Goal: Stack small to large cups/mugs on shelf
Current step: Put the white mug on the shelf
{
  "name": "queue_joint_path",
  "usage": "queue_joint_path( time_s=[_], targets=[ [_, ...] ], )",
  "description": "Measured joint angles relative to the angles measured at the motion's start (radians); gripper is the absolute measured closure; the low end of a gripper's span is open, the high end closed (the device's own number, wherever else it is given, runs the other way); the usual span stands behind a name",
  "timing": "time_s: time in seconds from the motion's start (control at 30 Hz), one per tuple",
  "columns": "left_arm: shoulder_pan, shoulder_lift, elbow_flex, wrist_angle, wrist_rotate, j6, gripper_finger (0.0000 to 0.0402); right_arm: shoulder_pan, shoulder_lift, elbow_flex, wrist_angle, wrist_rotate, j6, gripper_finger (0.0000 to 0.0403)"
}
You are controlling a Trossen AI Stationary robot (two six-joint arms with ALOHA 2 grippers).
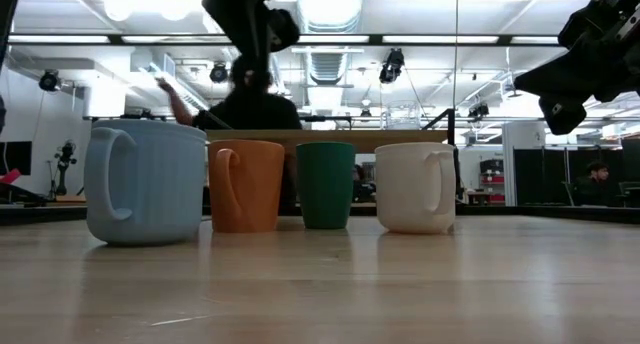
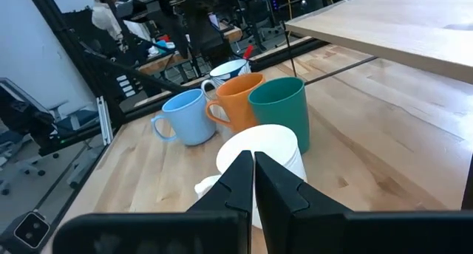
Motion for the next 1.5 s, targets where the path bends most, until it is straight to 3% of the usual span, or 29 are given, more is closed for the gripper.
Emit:
queue_joint_path(
  time_s=[0.57, 0.73, 0.97, 1.17, 1.5],
  targets=[
    [-0.021, 0.134, 0.154, -0.002, -0.032, 0.240, 0.0333, 0.000, -0.001, 0.000, 0.000, 0.000, 0.000, 0.0394],
    [-0.021, 0.163, 0.193, 0.020, -0.044, 0.225, 0.0334, 0.000, -0.001, 0.000, 0.000, 0.000, 0.001, 0.0394],
    [-0.020, 0.186, 0.219, 0.203, -0.062, 0.124, 0.0334, 0.000, -0.001, 0.000, 0.000, 0.000, 0.001, 0.0394],
    [-0.022, 0.241, 0.231, 0.152, -0.061, 0.175, 0.0333, 0.000, -0.001, 0.000, 0.000, 0.000, 0.008, 0.0394],
    [-0.033, 0.288, 0.231, 0.212, -0.060, 0.260, 0.0333, 0.000, -0.001, 0.000, 0.000, 0.000, 0.008, 0.0394]
  ],
)
